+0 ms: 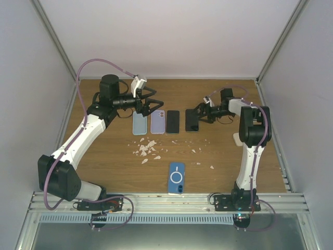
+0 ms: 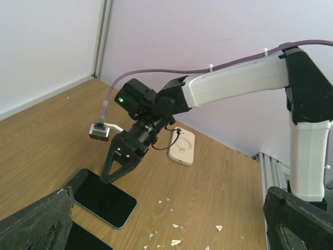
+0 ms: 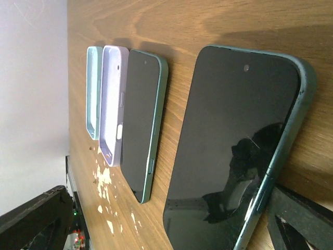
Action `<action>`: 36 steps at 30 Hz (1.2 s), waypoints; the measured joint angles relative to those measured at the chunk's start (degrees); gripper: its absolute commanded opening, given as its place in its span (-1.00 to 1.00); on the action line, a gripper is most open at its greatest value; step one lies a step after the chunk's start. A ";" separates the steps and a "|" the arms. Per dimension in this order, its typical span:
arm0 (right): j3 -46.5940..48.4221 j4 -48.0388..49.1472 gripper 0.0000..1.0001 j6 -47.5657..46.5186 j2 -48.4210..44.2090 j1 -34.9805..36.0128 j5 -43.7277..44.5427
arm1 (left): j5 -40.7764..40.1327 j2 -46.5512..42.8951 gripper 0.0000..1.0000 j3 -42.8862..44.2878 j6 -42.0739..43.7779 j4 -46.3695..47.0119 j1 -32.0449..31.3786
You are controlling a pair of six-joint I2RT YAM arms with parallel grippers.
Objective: Take the phone out of the phone case
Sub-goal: Place the phone at the center of the board, then pick up the phone at the center of the board.
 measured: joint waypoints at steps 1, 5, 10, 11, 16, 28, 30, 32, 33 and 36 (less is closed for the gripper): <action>-0.20 -0.04 0.99 0.00 -0.22 0.00 0.59 | -0.22 0.00 0.98 -0.04 0.04 0.00 0.00; -0.74 0.00 0.99 -0.02 -0.85 0.00 1.60 | -1.31 -0.02 0.98 -0.26 0.17 -0.20 0.00; -2.03 -0.07 0.99 -0.04 -2.43 0.00 4.09 | -2.10 -0.39 0.98 -0.61 0.17 -0.50 0.00; -2.29 -0.11 0.99 -0.11 -2.80 0.00 4.70 | -2.14 -0.46 0.98 -0.61 0.17 -0.55 0.00; -2.82 -0.42 0.99 -0.48 -4.63 0.00 8.13 | -3.06 -0.59 0.98 -0.44 0.42 -2.62 0.00; -5.79 -0.52 0.99 -2.21 -14.71 -1.01 12.74 | -7.19 0.55 0.98 2.10 13.05 -15.23 -7.65; -6.38 -0.39 0.99 -2.47 -17.55 -2.03 13.16 | -8.90 0.68 0.98 2.10 16.55 -17.81 -11.23; -6.97 0.28 0.99 -2.80 -20.15 -2.82 13.55 | -10.29 0.87 0.98 2.10 19.04 -19.67 -14.23; -7.21 0.46 0.99 -2.99 -21.44 -3.06 13.88 | -10.91 1.01 0.98 2.10 20.00 -20.31 -15.74; -7.69 0.85 0.99 -3.96 -24.65 -3.34 15.10 | -12.87 1.99 0.98 2.10 22.38 -21.81 -20.06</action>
